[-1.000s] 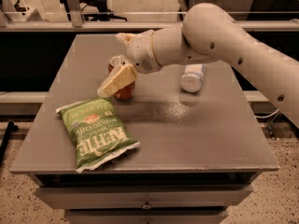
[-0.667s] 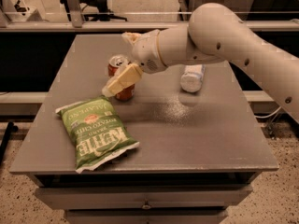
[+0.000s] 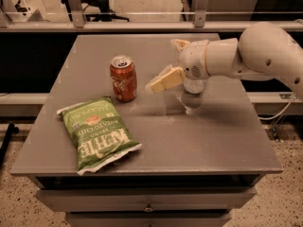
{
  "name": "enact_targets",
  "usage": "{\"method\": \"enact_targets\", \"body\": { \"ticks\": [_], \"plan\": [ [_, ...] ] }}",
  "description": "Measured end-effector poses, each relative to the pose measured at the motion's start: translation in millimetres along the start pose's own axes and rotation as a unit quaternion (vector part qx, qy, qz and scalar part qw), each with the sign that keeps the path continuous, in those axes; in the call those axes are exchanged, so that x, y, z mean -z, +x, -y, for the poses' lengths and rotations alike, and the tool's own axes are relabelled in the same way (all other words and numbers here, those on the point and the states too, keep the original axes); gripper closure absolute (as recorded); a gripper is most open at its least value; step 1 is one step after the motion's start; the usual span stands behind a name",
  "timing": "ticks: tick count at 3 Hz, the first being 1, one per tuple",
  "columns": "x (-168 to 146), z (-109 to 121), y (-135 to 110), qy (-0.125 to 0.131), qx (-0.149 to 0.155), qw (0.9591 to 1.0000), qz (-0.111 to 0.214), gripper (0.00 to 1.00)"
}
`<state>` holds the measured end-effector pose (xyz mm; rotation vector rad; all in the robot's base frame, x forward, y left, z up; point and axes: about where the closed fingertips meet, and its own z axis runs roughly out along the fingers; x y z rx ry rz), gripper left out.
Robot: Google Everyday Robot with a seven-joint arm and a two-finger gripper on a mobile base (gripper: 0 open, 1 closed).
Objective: Move coke can near green jalapeno chip bag
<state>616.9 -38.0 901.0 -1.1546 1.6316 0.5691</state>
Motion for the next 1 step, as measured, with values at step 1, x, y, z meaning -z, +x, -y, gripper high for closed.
{"method": "enact_targets", "body": {
  "ticks": [1],
  "plan": [
    [0.0, 0.0, 0.0, 0.0, 0.0, 1.0, 0.0, 0.0]
  ]
}}
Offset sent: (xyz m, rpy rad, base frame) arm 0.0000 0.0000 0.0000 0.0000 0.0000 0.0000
